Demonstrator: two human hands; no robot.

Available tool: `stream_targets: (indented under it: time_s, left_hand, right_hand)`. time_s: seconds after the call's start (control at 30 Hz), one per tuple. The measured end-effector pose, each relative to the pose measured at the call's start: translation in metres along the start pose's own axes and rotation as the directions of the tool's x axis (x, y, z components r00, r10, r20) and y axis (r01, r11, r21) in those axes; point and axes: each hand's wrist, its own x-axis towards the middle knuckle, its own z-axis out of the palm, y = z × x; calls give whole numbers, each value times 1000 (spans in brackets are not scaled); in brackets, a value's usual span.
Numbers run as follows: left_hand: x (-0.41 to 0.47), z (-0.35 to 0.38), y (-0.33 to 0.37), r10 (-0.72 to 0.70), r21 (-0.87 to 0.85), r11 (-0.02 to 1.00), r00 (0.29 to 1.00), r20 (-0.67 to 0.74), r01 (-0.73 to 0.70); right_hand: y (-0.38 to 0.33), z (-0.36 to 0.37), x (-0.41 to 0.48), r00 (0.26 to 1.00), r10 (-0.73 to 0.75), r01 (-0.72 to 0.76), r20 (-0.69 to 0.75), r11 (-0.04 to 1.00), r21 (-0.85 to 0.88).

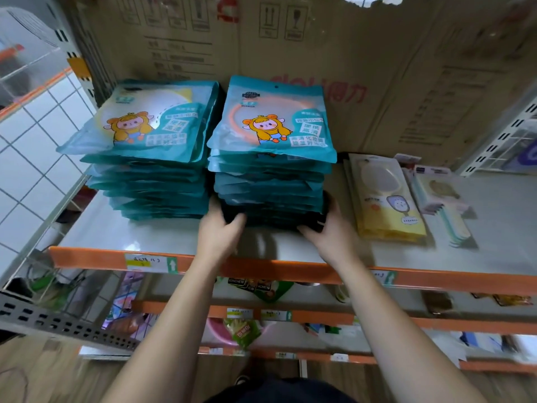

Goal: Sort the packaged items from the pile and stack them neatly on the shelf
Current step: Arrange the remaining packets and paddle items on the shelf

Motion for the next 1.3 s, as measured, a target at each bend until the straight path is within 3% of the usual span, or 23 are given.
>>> stream_targets:
  time_s: [0.2, 0.43, 0.57, 0.63, 0.73, 0.83, 0.93, 1.3]
  left_hand:
    - [6, 2, 17, 10, 60, 998, 998, 64, -14]
    - [-6, 18, 26, 76, 67, 994, 991, 113, -84]
    - [-10, 26, 28, 92, -18, 996, 985, 142, -91]
    - [-10, 25, 29, 42, -89, 996, 988, 151, -28]
    - [-9, 14, 32, 1, -272, 962, 996, 87, 22]
    - [-12, 2, 50, 173, -377, 908, 983, -54, -181]
    - [-6, -8, 79, 238, -414, 863, 956, -172, -289]
    - [18, -9, 99, 383, -46, 917, 907, -176, -397]
  right_hand:
    - [-5, -2, -5, 999, -43, 44, 21, 998, -37]
    - [6, -18, -10, 1000, 13, -13, -17, 1000, -19]
    - [12, -30, -14, 1000, 7, -8, -20, 1000, -14]
    - [15, -36, -13, 1000, -1, 1, -2, 1000, 2]
    - [11, -47, -12, 998, -32, 34, -49, 999, 36]
    - [-4, -61, -10, 987, -96, 105, -132, 992, 66]
    - [-26, -69, -5, 978, -154, 173, -140, 976, 130]
    - [-47, -71, 29, 960, -160, 173, -229, 984, 37]
